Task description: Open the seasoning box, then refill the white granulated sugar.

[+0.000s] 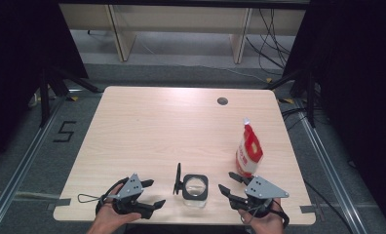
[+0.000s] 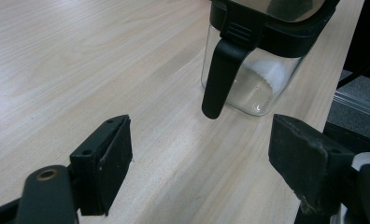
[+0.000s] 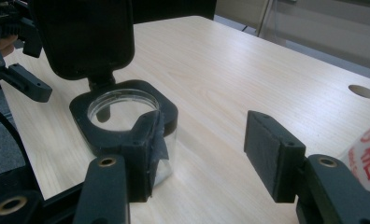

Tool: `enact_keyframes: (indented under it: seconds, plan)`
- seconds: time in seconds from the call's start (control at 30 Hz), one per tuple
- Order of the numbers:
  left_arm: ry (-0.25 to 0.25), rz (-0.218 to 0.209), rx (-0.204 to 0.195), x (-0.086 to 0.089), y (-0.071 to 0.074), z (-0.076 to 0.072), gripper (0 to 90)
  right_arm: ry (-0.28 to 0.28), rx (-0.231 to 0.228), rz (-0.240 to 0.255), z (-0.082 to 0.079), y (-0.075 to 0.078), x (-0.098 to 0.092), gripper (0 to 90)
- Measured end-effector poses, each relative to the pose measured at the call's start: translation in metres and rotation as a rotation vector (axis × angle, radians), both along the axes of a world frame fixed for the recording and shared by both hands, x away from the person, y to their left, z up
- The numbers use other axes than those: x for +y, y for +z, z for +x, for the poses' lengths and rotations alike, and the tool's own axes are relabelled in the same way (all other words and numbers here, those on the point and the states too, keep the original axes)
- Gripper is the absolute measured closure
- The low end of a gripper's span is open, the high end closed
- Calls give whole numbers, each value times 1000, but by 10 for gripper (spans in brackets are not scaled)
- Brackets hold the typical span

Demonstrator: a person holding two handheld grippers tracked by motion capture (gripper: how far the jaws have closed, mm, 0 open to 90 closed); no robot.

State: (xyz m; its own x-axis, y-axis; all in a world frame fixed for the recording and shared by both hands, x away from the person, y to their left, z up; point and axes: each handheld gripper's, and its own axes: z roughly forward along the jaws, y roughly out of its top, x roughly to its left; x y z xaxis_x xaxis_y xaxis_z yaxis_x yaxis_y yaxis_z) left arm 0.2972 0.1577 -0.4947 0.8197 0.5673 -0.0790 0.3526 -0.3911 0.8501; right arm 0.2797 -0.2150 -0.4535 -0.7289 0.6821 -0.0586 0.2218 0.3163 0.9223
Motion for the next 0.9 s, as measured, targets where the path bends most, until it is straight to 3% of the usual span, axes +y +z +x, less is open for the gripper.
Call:
enact_keyframes:
  seconds: [0.03, 0.07, 0.13, 0.23, 0.33, 0.37, 0.43, 0.5, 0.6, 0.63, 0.67, 0.7, 0.73, 0.9]
  plan:
    - [2, 10, -1, 0, 0, 0, 213, 15, -15, -6, 1, -1, -2, 473]
    - [13, -12, 14, -2, -1, -1, 213, 1, -22, -8, 0, -1, -3, 473]
    - [-2, 9, -1, -1, -1, 0, 214, -4, -14, -13, -2, -1, -7, 473]
    - [-2, -5, 4, -2, -1, 1, 214, -20, -5, -11, -5, -3, -14, 472]
    - [-6, 22, 6, -1, -1, 1, 214, -37, -12, -22, -7, -5, -21, 471]
    - [-8, 44, 0, -1, 0, 0, 213, -41, 14, -13, -9, -6, -23, 470]
    - [-6, 17, 13, -3, -1, 0, 214, -64, 1, -17, -11, -7, -28, 465]
    - [-4, 30, 13, -3, -2, -1, 213, -75, 28, -12, -14, -9, -33, 454]
    - [-12, 25, 15, -4, -3, -2, 214, -110, 39, -7, -16, -11, -39, 442]
    - [-17, 39, 9, -4, -3, -2, 214, -150, 71, 0, -20, -11, -40, 432]
    - [-18, 31, 18, -5, -3, -2, 213, -146, 39, -10, -18, -12, -44, 427]
    - [-22, 50, 5, -4, -3, -2, 213, -160, 30, -23, -18, -11, -46, 423]
    - [-26, 36, 12, -5, -3, -2, 213, -172, 63, -14, -20, -11, -47, 420]
    - [-11, 38, 2, -6, -2, -3, 214, -246, 57, -16, -16, -13, -54, 372]
